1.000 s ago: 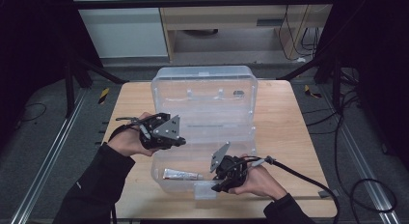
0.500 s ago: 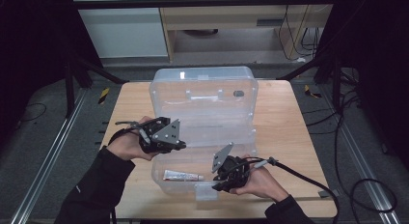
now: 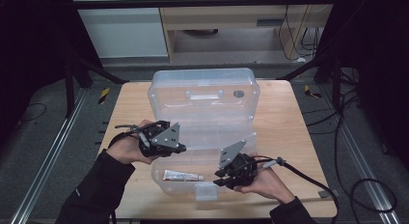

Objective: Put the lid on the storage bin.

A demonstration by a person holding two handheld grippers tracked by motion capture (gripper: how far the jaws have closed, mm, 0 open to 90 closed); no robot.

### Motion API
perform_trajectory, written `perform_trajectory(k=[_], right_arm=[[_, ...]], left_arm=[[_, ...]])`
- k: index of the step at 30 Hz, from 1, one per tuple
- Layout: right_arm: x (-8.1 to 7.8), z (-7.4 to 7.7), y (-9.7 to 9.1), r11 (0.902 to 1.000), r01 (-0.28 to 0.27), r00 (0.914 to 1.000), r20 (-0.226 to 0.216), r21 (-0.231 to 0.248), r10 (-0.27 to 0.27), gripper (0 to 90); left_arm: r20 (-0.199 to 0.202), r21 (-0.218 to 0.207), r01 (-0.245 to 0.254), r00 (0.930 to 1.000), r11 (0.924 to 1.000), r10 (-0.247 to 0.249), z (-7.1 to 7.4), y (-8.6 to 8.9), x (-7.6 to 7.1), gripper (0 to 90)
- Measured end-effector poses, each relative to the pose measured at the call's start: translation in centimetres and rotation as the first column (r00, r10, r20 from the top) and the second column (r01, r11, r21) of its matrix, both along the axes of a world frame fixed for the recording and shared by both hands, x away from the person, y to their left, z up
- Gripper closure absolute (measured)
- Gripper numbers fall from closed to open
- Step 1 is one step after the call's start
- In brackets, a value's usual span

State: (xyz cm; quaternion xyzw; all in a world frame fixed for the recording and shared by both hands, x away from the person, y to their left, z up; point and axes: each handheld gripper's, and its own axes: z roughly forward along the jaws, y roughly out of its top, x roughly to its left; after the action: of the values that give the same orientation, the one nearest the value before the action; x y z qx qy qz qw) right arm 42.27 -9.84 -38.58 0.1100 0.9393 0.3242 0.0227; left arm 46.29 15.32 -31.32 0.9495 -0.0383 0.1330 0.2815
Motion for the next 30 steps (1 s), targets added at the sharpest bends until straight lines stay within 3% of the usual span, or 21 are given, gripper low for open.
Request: perform_trajectory(k=[1,4,6,10,14,15,17,18,19,21,22,23,27,28,30], right_arm=[[0.0,0.7,-0.7,0.9987,0.025,0.9995,0.018,0.043,-0.026,71.9],[0.0,1.9,-1.8,0.9927,0.065,0.9960,0.054,0.101,-0.071,72.9],[-0.1,2.7,-2.9,0.9788,0.093,0.9927,0.059,0.182,-0.106,76.4],[0.2,3.9,-4.7,0.9440,0.165,0.9785,0.073,0.286,-0.193,82.4],[0.8,4.8,-6.6,0.8906,0.238,0.9538,0.079,0.387,-0.290,87.1],[1.1,5.1,-7.2,0.8684,0.261,0.9454,0.070,0.422,-0.318,88.2],[1.6,5.5,-8.0,0.8339,0.303,0.9256,0.066,0.462,-0.373,89.5],[1.8,5.6,-8.3,0.8210,0.318,0.9173,0.065,0.474,-0.393,89.7],[2.2,5.8,-8.8,0.7993,0.344,0.9045,0.054,0.492,-0.423,89.8],[2.9,6.0,-9.5,0.7734,0.380,0.8854,0.043,0.508,-0.463,89.8],[3.2,6.0,-9.7,0.7680,0.391,0.8817,0.032,0.507,-0.471,89.9],[3.6,6.0,-10.0,0.7519,0.413,0.8682,0.028,0.514,-0.495,89.9],[4.3,5.9,-10.4,0.7448,0.438,0.8541,0.025,0.503,-0.520,90.0],[4.4,5.8,-10.4,0.7397,0.449,0.8462,0.027,0.501,-0.532,90.0],[4.6,5.7,-10.6,0.7364,0.456,0.8429,0.024,0.500,-0.538,90.0]], left_arm=[[0.000,-0.001,0.000,1.0000,1.0000,0.000,0.0,0.0,0.0,89.3],[0.000,-0.006,-0.002,1.0000,1.0000,0.002,-0.1,0.1,0.0,89.3],[-0.001,-0.008,-0.004,1.0000,1.0000,0.004,-0.1,0.1,0.0,89.2],[-0.003,-0.005,-0.004,1.0000,1.0000,0.004,-0.1,0.0,-0.1,89.2],[-0.008,-0.004,-0.007,0.9999,1.0000,0.007,-0.1,0.0,-0.1,89.2],[-0.009,-0.003,-0.008,0.9999,1.0000,0.008,-0.1,0.0,-0.1,89.2],[-0.008,-0.006,-0.008,0.9999,0.9999,0.008,-0.1,0.0,-0.2,89.2],[-0.009,-0.011,-0.009,0.9999,0.9999,0.009,-0.2,0.0,-0.2,89.2],[-0.012,-0.009,-0.010,0.9999,0.9999,0.010,-0.2,0.0,-0.2,89.2],[-0.017,-0.014,-0.008,0.9998,0.9999,0.008,-0.2,0.1,-0.2,89.2],[-0.021,-0.017,-0.010,0.9997,0.9998,0.009,-0.3,0.1,-0.2,89.1],[-0.023,-0.019,-0.010,0.9997,0.9998,0.010,-0.3,0.1,-0.2,89.1],[-0.029,-0.026,-0.011,0.9995,0.9996,0.010,-0.5,0.2,-0.3,89.1],[-0.031,-0.027,-0.011,0.9995,0.9996,0.011,-0.5,0.2,-0.4,89.1],[-0.037,-0.024,-0.011,0.9993,0.9996,0.010,-0.5,0.2,-0.4,89.1]])
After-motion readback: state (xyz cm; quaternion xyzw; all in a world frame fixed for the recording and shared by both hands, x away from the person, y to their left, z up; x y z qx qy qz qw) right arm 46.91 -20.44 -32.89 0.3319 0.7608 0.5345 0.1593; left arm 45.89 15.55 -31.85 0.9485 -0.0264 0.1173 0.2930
